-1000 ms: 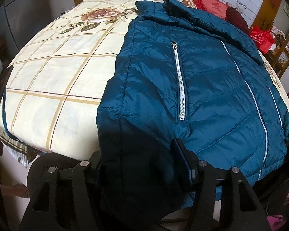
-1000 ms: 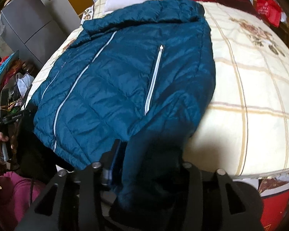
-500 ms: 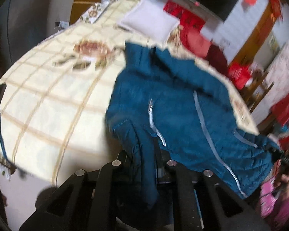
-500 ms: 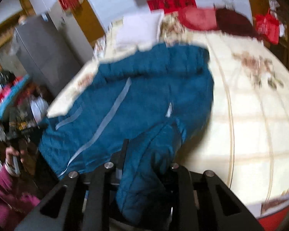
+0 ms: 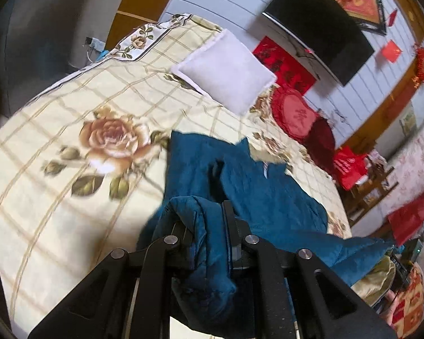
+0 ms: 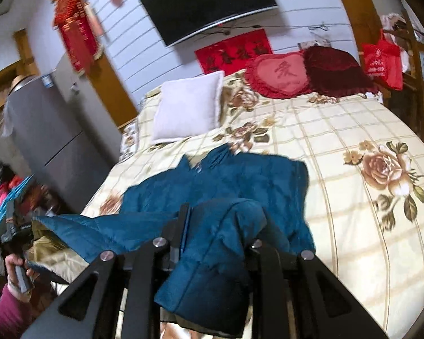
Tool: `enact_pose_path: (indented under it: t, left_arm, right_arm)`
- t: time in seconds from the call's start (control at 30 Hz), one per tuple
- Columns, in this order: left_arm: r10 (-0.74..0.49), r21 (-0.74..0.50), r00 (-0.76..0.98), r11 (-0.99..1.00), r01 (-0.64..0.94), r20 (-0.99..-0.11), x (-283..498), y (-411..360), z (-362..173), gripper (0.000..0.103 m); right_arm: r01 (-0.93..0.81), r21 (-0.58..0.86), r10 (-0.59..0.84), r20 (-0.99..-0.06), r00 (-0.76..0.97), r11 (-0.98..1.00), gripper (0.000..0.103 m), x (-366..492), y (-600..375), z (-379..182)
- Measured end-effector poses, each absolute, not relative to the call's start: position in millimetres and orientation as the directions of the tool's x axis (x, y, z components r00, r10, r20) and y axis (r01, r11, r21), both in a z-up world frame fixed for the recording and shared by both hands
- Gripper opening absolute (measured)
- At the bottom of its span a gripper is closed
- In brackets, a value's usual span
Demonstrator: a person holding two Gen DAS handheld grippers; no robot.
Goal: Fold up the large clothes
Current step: 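Lift the hem with both grippers and fold it toward the collar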
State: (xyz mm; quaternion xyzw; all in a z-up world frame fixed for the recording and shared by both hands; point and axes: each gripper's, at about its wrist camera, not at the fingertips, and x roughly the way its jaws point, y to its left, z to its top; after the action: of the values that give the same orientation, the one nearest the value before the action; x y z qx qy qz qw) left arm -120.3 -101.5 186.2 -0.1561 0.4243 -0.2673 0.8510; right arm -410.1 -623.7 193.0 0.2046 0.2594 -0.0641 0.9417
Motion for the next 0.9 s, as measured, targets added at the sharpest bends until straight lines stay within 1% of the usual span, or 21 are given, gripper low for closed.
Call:
enact_pose_path:
  t: [0.2, 0.37, 0.43, 0.5, 0.53, 0.6, 0.63, 0.67, 0.73, 0.77, 0.8, 0.87, 0.9]
  left_arm:
    - [-0.538, -0.456, 0.529, 0.842, 0.290, -0.656, -51, -149, 168, 0.048]
    - [-0.497, -0.436, 0.529, 0.866, 0.246, -0.688, 1, -183, 134, 0.049]
    - [-0.504, -0.457, 0.515, 0.860, 0.226, -0.694, 14, -189, 119, 0.050]
    - [-0.547, -0.519, 0.487, 0.829, 0.206, -0.681, 28, -189, 99, 0.054]
    - [-0.569, -0.548, 0.477, 0.812, 0.199, -0.670, 31, -186, 95, 0.056]
    - [-0.651, -0.648, 0.434, 0.740, 0.179, -0.623, 40, -174, 84, 0.066]
    - [-0.688, -0.691, 0.413, 0.702, 0.172, -0.596, 42, -167, 83, 0.068]
    - [-0.725, -0.729, 0.395, 0.662, 0.173, -0.565, 45, -157, 84, 0.071]
    - [-0.744, -0.745, 0.392, 0.640, 0.187, -0.541, 43, -149, 92, 0.075]
    - [-0.746, -0.742, 0.405, 0.638, 0.206, -0.529, 40, -143, 101, 0.079]
    - [-0.737, -0.731, 0.427, 0.646, 0.219, -0.524, 35, -139, 109, 0.087]
    - [-0.720, -0.710, 0.489, 0.657, 0.253, -0.492, 21, -127, 129, 0.096]
    - [-0.723, -0.711, 0.504, 0.650, 0.267, -0.472, 16, -123, 135, 0.098]
  right_arm:
    - [0.302, 0.340, -0.061, -0.570, 0.820, 0.890, 0.022, -330, -670, 177]
    - [0.369, 0.385, -0.065, -0.613, 0.787, 0.846, 0.022, -272, -714, 141]
    - [0.411, 0.411, -0.068, -0.635, 0.769, 0.814, 0.022, -254, -726, 118]
    - [0.441, 0.439, -0.062, -0.650, 0.757, 0.783, 0.023, -240, -736, 90]
    - [0.435, 0.467, -0.044, -0.641, 0.766, 0.770, 0.026, -233, -740, 76]
    - [0.403, 0.499, -0.032, -0.597, 0.801, 0.768, 0.030, -232, -742, 66]
    - [0.385, 0.505, -0.026, -0.581, 0.813, 0.772, 0.035, -232, -742, 66]
    - [0.360, 0.510, -0.012, -0.564, 0.826, 0.781, 0.037, -232, -742, 65]
    - [0.339, 0.514, 0.002, -0.553, 0.833, 0.788, 0.043, -235, -742, 69]
    - [0.334, 0.514, 0.005, -0.550, 0.835, 0.790, 0.046, -236, -742, 72]
    - [0.332, 0.515, 0.004, -0.546, 0.838, 0.790, 0.048, -238, -741, 75]
    - [0.320, 0.524, 0.008, -0.530, 0.848, 0.789, 0.061, -243, -739, 83]
    - [0.311, 0.525, 0.012, -0.523, 0.852, 0.792, 0.065, -244, -737, 87]
